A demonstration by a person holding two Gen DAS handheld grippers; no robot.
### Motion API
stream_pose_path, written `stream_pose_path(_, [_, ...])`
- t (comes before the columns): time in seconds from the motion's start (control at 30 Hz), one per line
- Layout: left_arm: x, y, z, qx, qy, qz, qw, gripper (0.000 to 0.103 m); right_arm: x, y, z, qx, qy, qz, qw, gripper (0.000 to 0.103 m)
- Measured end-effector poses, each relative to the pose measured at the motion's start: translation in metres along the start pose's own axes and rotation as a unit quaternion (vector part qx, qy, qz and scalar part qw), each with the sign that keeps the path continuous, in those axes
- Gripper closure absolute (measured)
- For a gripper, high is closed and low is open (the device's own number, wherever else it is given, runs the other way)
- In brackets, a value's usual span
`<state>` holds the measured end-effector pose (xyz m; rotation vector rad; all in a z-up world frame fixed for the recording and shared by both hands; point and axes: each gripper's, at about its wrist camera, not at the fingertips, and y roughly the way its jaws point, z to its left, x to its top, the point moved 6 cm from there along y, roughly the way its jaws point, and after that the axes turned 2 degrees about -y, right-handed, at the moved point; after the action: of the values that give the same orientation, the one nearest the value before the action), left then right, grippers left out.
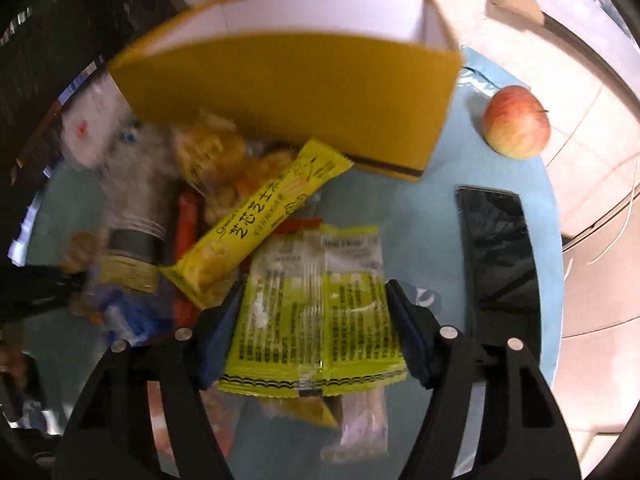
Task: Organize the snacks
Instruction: 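Grasp the brown paper snack bag with the left gripper while the right grasps a yellow-green packet, then carry both packets over the yellow box and open both grippers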
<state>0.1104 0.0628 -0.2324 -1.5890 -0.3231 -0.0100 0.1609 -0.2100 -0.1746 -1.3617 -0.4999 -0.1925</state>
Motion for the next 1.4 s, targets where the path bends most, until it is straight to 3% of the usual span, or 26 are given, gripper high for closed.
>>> stream_pose_path(0.07, [0.000, -0.002, 0.004, -0.004, 0.000, -0.001, 1.0000, 0.062, 0.000, -0.015, -0.009, 0.014, 0.019, -0.006, 1.000, 0.033])
stream_pose_path(0.1, [-0.001, -0.004, 0.005, -0.005, 0.001, -0.002, 1.0000, 0.063, -0.001, -0.021, -0.015, 0.020, 0.032, -0.007, 0.999, 0.057])
stream_pose_path(0.13, [-0.001, -0.006, 0.006, -0.006, 0.001, -0.004, 1.0000, 0.064, -0.002, -0.023, -0.020, 0.027, 0.041, 0.002, 0.999, 0.102])
stream_pose_path(0.17, [-0.001, -0.010, 0.007, -0.007, 0.002, -0.007, 0.9999, 0.064, -0.003, -0.024, -0.026, 0.046, 0.058, 0.009, 0.997, 0.103])
stream_pose_path(0.3, [-0.001, -0.023, 0.008, -0.012, 0.012, -0.020, 0.9997, 0.065, -0.019, -0.021, -0.025, 0.052, 0.057, 0.035, 0.996, 0.102])
stream_pose_path(0.33, [-0.002, -0.023, 0.010, -0.015, 0.012, -0.017, 0.9997, 0.065, -0.023, -0.017, -0.024, 0.061, 0.063, 0.045, 0.995, 0.098])
stream_pose_path(0.4, [-0.005, -0.019, 0.013, -0.015, 0.008, -0.009, 0.9998, 0.065, -0.027, -0.016, -0.025, 0.059, 0.083, 0.046, 0.994, 0.079])
stream_pose_path(0.43, [-0.006, -0.016, 0.014, -0.014, 0.006, -0.005, 0.9999, 0.065, -0.028, -0.018, -0.028, 0.047, 0.092, 0.035, 0.994, 0.055])
stream_pose_path(0.5, [-0.010, -0.009, 0.017, -0.017, 0.002, 0.004, 0.9998, 0.065, -0.031, -0.020, -0.028, 0.041, 0.096, 0.028, 0.994, 0.032])
stream_pose_path(0.67, [-0.008, -0.006, 0.021, -0.018, -0.002, 0.005, 0.9998, 0.064, -0.029, -0.007, -0.003, 0.058, 0.078, 0.042, 0.994, 0.031])
stream_pose_path(0.8, [-0.004, -0.003, 0.022, -0.017, -0.001, 0.003, 0.9999, 0.063, -0.024, 0.023, 0.030, 0.035, 0.020, 0.057, 0.998, 0.026])
stream_pose_path(0.87, [-0.008, -0.003, 0.016, -0.014, 0.000, -0.001, 0.9999, 0.063, -0.019, 0.030, 0.042, 0.022, -0.015, 0.054, 0.998, 0.038])
stream_pose_path(0.93, [-0.009, -0.003, 0.014, -0.015, 0.003, -0.001, 0.9999, 0.063, -0.015, 0.025, 0.042, 0.027, -0.005, 0.053, 0.998, 0.044])
stream_pose_path(1.07, [-0.012, -0.004, 0.018, -0.027, -0.002, -0.004, 0.9996, 0.065, -0.009, -0.005, 0.020, 0.056, 0.042, 0.028, 0.997, 0.045])
stream_pose_path(1.27, [-0.008, -0.019, 0.027, -0.052, -0.015, -0.012, 0.9985, 0.065, -0.015, -0.036, -0.020, 0.132, 0.140, 0.015, 0.981, 0.044])
stream_pose_path(1.4, [0.000, -0.043, 0.029, -0.063, -0.013, -0.039, 0.9972, 0.065, -0.016, -0.045, -0.024, 0.153, 0.153, 0.009, 0.976, 0.044])
